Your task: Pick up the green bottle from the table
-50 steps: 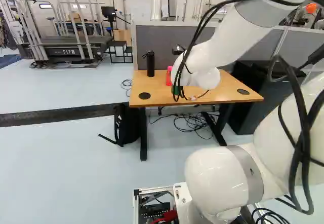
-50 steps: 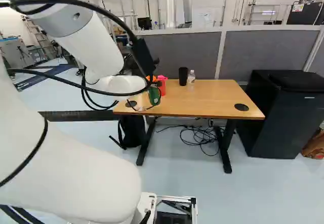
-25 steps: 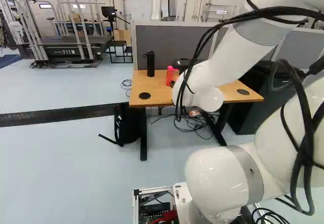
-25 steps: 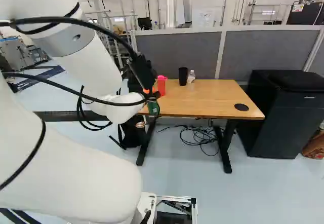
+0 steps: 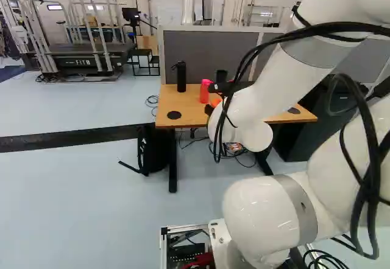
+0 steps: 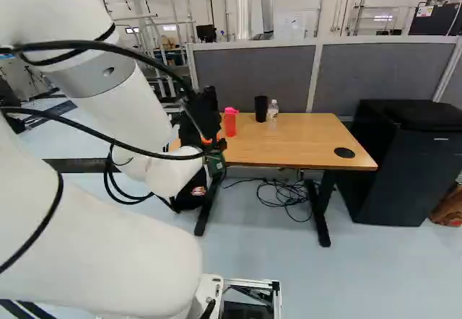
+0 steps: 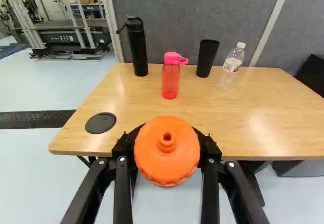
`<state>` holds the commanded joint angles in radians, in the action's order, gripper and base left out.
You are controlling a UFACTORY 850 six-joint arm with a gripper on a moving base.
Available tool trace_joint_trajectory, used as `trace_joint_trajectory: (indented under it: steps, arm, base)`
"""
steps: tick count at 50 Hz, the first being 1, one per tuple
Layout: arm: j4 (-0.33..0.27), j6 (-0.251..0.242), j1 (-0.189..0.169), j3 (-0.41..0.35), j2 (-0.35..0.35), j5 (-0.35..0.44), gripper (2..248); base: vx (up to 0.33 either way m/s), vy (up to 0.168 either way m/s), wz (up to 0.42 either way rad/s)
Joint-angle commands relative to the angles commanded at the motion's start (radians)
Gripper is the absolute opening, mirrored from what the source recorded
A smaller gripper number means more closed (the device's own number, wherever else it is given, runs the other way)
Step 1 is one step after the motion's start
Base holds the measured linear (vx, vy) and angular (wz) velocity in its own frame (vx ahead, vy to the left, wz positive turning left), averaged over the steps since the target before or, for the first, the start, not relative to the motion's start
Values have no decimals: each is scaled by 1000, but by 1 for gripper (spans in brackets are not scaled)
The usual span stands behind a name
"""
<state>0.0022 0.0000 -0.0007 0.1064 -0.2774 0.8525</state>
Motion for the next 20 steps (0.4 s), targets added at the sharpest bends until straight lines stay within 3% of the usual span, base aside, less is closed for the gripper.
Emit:
trace_joint_trajectory:
  steps: [20]
  arm:
    - [-2, 0, 1, -19, -2, 20, 35]
  base:
    - [0, 0, 0]
